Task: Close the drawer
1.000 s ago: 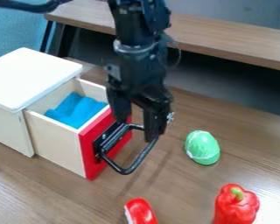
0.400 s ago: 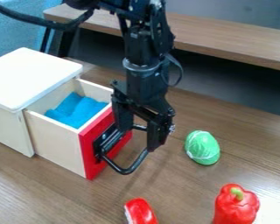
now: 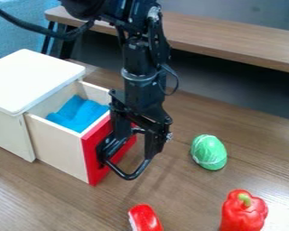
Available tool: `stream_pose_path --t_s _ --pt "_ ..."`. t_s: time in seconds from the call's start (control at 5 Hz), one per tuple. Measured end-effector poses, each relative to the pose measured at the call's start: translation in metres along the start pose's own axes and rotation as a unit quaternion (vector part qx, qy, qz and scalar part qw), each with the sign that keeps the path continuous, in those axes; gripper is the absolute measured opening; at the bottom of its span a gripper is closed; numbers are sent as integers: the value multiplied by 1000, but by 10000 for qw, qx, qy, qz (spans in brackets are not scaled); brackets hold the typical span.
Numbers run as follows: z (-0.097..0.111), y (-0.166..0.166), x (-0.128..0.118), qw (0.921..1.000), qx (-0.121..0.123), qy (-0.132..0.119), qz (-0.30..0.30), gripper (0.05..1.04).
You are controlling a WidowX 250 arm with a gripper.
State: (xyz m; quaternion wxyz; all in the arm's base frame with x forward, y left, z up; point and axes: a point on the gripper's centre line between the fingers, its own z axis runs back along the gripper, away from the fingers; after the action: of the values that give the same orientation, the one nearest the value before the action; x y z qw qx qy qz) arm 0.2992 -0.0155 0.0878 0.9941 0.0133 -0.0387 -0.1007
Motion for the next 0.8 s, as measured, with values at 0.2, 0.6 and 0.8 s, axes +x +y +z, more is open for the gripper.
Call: stream_pose_path --t_s 0.2,0.6,0.8 --pt "-3 6 -1 9999 76 57 73 998" --pt "-3 24 -7 9991 366 99 182 999" --pt "-2 34 -12 9985 483 68 245 999"
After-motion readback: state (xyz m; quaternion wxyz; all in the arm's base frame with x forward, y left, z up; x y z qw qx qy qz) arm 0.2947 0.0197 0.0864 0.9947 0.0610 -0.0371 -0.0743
